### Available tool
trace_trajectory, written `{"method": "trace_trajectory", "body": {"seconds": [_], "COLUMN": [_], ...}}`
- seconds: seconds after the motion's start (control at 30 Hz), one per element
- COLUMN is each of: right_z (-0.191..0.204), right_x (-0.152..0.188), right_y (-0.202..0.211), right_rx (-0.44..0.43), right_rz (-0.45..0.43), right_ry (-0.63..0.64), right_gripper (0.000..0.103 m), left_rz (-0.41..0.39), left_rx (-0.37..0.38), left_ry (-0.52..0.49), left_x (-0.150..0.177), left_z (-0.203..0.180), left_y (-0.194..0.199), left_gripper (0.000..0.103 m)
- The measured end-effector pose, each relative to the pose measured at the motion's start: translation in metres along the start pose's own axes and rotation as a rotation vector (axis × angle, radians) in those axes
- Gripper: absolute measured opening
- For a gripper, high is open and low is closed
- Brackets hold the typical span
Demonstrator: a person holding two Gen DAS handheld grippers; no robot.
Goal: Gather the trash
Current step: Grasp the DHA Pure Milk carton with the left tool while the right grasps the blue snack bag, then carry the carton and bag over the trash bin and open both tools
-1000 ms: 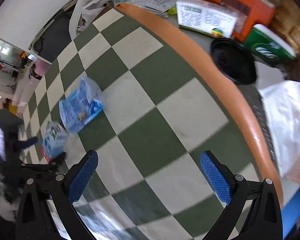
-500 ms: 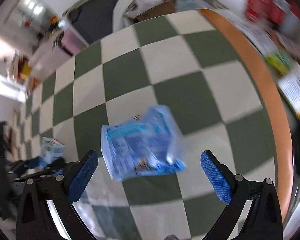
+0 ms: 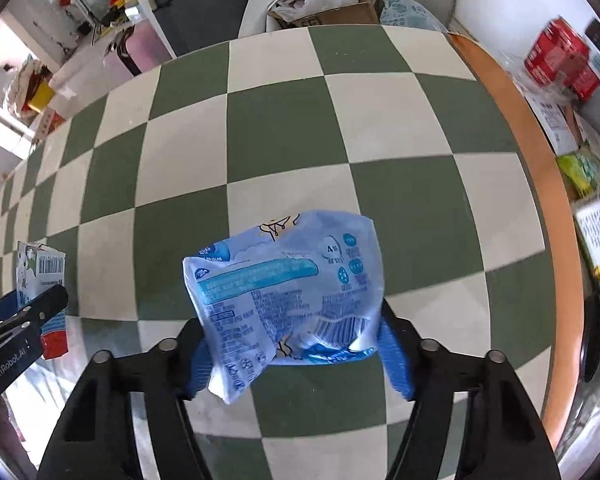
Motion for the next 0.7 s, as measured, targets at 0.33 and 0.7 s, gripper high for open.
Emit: {"method": "trace_trajectory", "body": {"seconds": [0.33,0.7], "right_z": [-0.007,-0.002], "right_x": [0.029,0.150], "right_y": [0.055,0.148], "right_rx": [-0.032,-0.098], "right_rz": [-0.068,-0.123], "right_ry": [-0.066,-0.103], "right_gripper": [0.064,0.064], "left_rz": [-0.081,-0.147], "left_rx": [0.041,0.142], "left_ry": [0.011,0.033], "left_x": [0.032,0.144], "left_z": [0.018,0.070], "left_y": [0.047,0.117], "left_gripper": [0.050,0.050]}}
Point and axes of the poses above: each gripper's, at about its wrist camera, not at the fingertips, and y roughly against the way its jaws point, z to its left, x to its underside, the point moved 9 cm from there along -y, roughly the way its jaws point, and after that the axes turned 11 degrees about x, right-handed, at the moved point
